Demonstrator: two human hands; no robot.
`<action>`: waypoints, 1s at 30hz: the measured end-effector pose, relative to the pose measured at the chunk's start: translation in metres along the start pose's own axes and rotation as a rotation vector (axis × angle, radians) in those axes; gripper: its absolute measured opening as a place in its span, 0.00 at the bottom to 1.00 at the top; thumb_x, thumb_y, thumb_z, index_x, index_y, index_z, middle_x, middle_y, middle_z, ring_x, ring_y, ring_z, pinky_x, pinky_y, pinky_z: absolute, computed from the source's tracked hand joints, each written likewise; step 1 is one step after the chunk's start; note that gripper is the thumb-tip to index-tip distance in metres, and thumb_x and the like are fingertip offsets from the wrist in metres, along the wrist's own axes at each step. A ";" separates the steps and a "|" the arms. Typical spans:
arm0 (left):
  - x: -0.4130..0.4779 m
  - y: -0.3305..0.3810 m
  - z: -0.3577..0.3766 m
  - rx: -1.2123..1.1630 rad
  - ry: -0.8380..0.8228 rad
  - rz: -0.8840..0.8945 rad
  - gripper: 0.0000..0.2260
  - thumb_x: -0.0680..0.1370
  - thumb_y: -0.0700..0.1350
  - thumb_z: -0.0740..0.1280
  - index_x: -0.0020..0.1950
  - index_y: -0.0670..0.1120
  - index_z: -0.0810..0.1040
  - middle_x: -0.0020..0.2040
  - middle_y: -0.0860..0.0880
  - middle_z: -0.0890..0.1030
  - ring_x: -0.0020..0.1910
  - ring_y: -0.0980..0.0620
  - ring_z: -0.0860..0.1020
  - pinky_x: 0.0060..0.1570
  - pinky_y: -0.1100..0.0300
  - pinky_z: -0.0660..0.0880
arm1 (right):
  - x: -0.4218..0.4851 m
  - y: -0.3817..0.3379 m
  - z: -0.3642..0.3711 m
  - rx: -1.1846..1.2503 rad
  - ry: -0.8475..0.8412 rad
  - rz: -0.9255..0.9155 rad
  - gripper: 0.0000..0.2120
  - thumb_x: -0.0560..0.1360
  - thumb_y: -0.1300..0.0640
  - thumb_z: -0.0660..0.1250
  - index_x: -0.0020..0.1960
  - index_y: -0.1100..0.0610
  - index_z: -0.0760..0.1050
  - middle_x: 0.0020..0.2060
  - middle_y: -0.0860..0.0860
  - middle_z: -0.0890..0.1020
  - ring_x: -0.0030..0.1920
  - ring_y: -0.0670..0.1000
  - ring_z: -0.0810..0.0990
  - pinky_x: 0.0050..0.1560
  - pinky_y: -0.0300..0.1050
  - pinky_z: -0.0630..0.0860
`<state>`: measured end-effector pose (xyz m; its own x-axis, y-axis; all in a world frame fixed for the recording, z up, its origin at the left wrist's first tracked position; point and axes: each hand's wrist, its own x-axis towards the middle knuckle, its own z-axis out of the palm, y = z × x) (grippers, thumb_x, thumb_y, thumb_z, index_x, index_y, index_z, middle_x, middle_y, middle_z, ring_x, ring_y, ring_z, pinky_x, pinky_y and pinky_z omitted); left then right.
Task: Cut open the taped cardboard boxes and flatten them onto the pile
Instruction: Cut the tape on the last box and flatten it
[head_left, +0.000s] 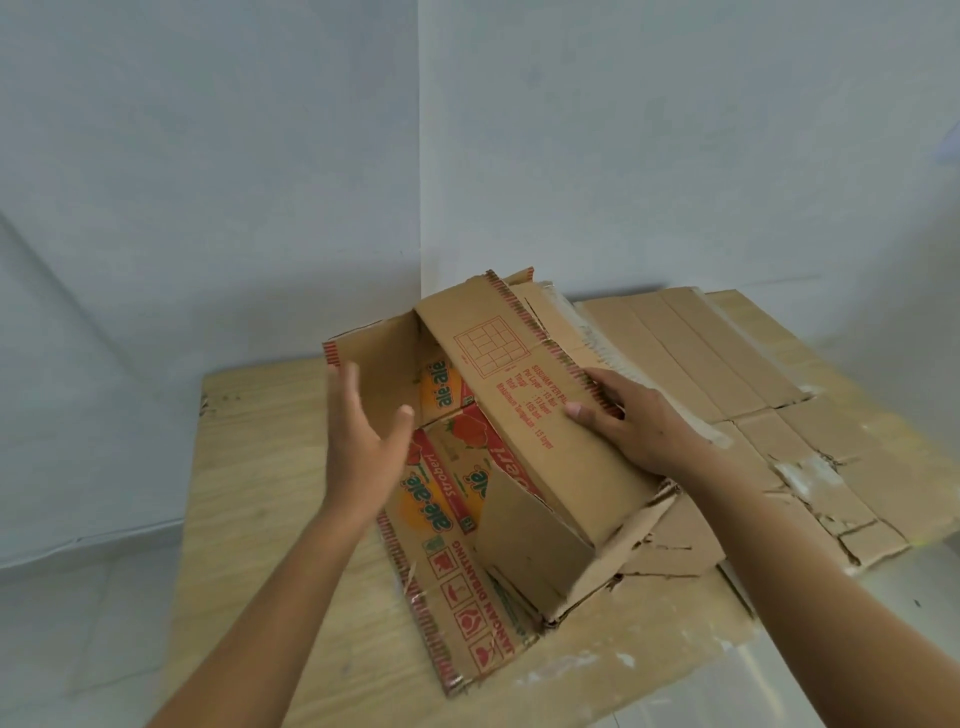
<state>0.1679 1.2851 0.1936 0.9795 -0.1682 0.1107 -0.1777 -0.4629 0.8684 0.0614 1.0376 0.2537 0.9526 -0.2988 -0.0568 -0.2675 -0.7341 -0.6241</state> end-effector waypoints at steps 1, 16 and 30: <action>-0.017 0.008 0.005 -0.017 -0.036 0.064 0.31 0.78 0.50 0.65 0.77 0.52 0.54 0.77 0.58 0.52 0.75 0.58 0.53 0.70 0.57 0.57 | 0.000 -0.001 0.001 -0.003 0.002 0.003 0.27 0.74 0.40 0.63 0.70 0.50 0.67 0.57 0.43 0.75 0.53 0.45 0.75 0.51 0.37 0.71; -0.088 0.019 -0.032 -0.210 -0.512 0.001 0.07 0.65 0.51 0.75 0.39 0.50 0.83 0.41 0.49 0.84 0.41 0.54 0.82 0.43 0.63 0.78 | -0.013 -0.009 0.014 0.025 0.173 0.089 0.25 0.76 0.43 0.64 0.69 0.54 0.68 0.60 0.50 0.78 0.57 0.52 0.76 0.52 0.47 0.73; -0.052 0.089 -0.021 0.039 -0.489 0.144 0.13 0.78 0.56 0.62 0.62 0.59 0.75 0.61 0.61 0.77 0.58 0.65 0.74 0.59 0.63 0.71 | -0.014 -0.035 0.003 0.193 0.196 0.068 0.14 0.79 0.54 0.62 0.64 0.55 0.73 0.59 0.49 0.78 0.60 0.49 0.75 0.56 0.42 0.71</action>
<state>0.1031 1.2710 0.2758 0.7879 -0.6155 -0.0193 -0.3197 -0.4356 0.8415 0.0581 1.0692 0.2739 0.8822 -0.4696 0.0363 -0.2795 -0.5839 -0.7622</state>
